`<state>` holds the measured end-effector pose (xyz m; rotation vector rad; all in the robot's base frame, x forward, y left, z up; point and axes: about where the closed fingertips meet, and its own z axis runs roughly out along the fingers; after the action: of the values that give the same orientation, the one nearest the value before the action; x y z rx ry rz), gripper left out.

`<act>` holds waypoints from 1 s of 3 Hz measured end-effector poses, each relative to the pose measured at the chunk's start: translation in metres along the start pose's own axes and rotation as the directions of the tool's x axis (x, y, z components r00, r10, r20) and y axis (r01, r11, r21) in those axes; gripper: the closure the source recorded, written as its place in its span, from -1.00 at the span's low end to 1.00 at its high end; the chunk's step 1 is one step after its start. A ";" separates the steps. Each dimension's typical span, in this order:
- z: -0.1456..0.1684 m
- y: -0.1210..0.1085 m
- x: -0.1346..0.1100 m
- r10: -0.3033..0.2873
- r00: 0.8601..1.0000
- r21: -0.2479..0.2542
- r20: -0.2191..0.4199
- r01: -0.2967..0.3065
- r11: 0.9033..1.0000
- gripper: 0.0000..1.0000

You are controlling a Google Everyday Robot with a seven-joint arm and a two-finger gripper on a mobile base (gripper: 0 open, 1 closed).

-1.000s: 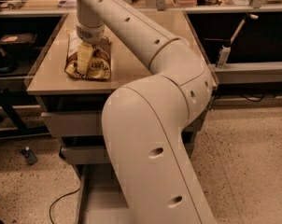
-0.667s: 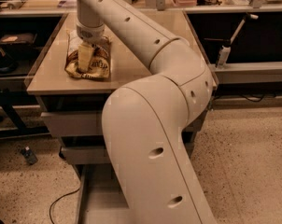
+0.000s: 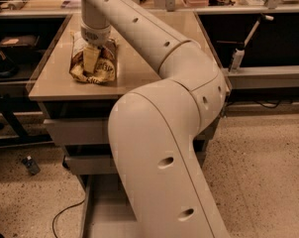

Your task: Place brown chip bag into bottom drawer

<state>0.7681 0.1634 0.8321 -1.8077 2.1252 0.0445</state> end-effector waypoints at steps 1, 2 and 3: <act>0.000 0.000 0.000 0.000 1.000 0.000 0.000 0.000 1.000 1.00; 0.000 0.000 0.000 0.000 1.000 0.000 0.000 0.000 1.000 1.00; -0.006 -0.001 -0.002 0.000 1.000 0.000 0.000 0.000 1.000 1.00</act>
Offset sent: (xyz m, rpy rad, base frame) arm 0.0000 0.0000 0.0000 0.0000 0.0000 0.0000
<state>0.7681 0.1634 0.8383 -1.8076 2.1252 0.0445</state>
